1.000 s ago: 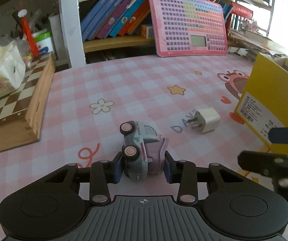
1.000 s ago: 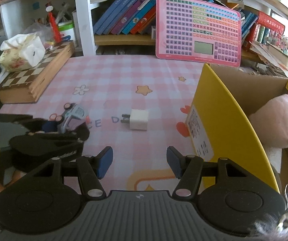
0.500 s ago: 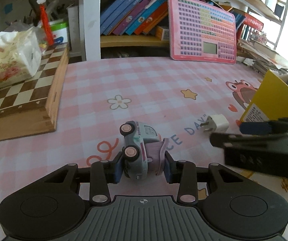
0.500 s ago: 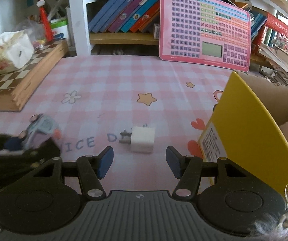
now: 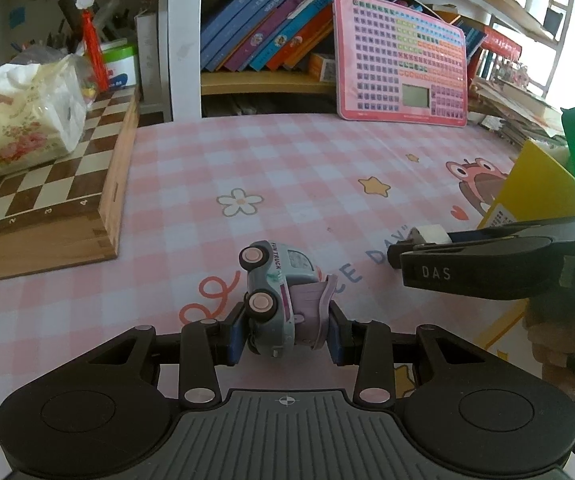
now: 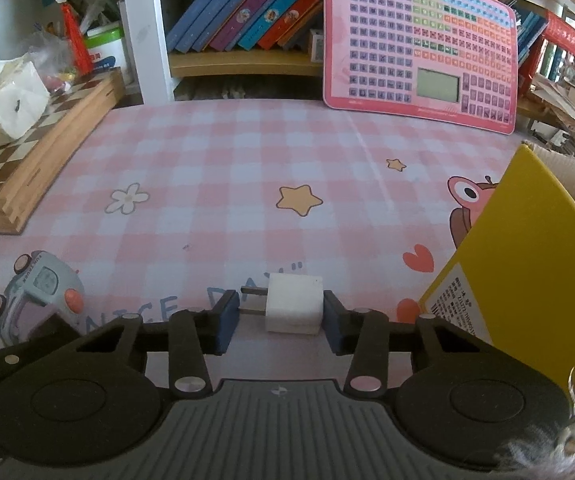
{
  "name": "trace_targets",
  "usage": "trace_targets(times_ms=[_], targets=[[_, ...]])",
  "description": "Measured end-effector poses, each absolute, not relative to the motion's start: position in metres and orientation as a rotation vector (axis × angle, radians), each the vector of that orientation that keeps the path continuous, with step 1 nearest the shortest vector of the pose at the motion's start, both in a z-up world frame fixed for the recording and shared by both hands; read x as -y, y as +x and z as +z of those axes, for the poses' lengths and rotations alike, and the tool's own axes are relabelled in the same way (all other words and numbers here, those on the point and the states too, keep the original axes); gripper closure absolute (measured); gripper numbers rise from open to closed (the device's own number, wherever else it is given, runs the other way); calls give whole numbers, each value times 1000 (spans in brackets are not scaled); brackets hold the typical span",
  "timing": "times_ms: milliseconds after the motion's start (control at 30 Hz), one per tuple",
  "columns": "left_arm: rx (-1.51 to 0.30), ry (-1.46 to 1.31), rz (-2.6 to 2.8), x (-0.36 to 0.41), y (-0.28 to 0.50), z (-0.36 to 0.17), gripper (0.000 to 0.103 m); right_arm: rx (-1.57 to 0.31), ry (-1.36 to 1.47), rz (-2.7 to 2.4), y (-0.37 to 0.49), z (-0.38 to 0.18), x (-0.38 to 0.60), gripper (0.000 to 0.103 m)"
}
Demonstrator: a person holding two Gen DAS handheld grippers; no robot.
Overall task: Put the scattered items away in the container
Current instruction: 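Grasp the grey toy car with the left tool while the right tool grasps the white plug, then lift the toy car and white plug and carry them toward the yellow box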
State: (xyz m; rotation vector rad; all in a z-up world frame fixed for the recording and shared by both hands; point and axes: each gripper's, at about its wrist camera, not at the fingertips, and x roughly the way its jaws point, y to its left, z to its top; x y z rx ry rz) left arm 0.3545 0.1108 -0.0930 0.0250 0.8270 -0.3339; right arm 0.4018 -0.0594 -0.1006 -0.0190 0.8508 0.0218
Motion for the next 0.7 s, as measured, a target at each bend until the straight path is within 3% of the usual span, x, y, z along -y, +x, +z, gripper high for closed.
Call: trace_targets(times_ms=[700], targets=[[-761, 49, -392, -110, 323, -61, 65, -797, -15, 104, 347, -60, 58, 62]])
